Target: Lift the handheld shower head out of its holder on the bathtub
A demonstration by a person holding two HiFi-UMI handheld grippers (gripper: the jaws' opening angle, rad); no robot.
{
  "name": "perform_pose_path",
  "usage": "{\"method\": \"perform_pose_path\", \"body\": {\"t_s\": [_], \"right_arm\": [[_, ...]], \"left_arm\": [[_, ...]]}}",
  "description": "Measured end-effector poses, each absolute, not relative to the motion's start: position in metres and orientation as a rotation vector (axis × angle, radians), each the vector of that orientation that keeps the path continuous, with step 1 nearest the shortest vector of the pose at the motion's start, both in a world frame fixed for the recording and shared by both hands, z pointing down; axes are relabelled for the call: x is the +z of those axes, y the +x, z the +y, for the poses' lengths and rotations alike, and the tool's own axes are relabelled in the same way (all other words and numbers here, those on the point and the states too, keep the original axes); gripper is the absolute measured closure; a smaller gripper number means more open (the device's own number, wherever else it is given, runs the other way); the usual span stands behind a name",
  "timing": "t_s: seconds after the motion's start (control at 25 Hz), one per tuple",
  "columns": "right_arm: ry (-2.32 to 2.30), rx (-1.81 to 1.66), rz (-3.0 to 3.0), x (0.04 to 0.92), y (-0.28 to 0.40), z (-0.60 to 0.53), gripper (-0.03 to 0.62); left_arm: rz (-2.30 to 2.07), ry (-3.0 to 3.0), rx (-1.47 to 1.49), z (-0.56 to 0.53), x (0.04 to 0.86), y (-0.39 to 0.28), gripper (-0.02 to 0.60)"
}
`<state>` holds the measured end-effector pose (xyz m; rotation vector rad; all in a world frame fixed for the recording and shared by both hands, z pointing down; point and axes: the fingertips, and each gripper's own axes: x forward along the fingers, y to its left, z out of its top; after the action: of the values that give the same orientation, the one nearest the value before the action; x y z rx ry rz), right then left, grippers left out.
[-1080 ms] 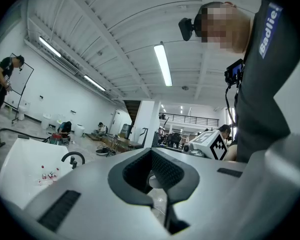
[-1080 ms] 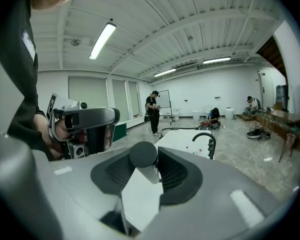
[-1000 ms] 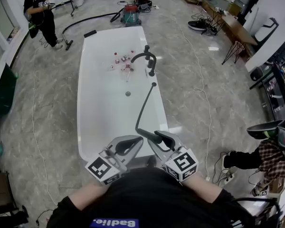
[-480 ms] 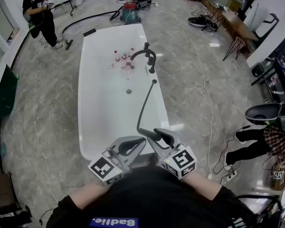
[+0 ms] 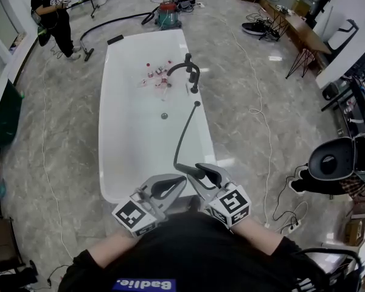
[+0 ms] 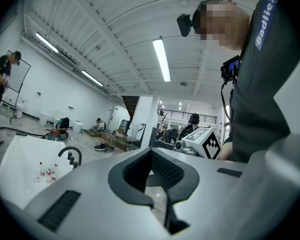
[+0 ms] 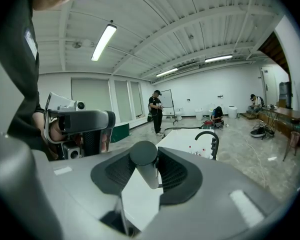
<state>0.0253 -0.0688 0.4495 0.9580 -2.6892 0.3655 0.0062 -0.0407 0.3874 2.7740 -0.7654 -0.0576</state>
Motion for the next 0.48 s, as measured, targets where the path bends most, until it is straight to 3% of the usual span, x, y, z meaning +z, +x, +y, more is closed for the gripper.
{"method": "perform_pose_path", "body": {"t_s": [0.48], "right_arm": [[0.953,0.377,-2.696,0.4485,0.0301,-0.0704,0.462]], "left_arm": [[-0.785,2.768,-0.049,-0.0408,0.3871,0.0101,0.581]]}}
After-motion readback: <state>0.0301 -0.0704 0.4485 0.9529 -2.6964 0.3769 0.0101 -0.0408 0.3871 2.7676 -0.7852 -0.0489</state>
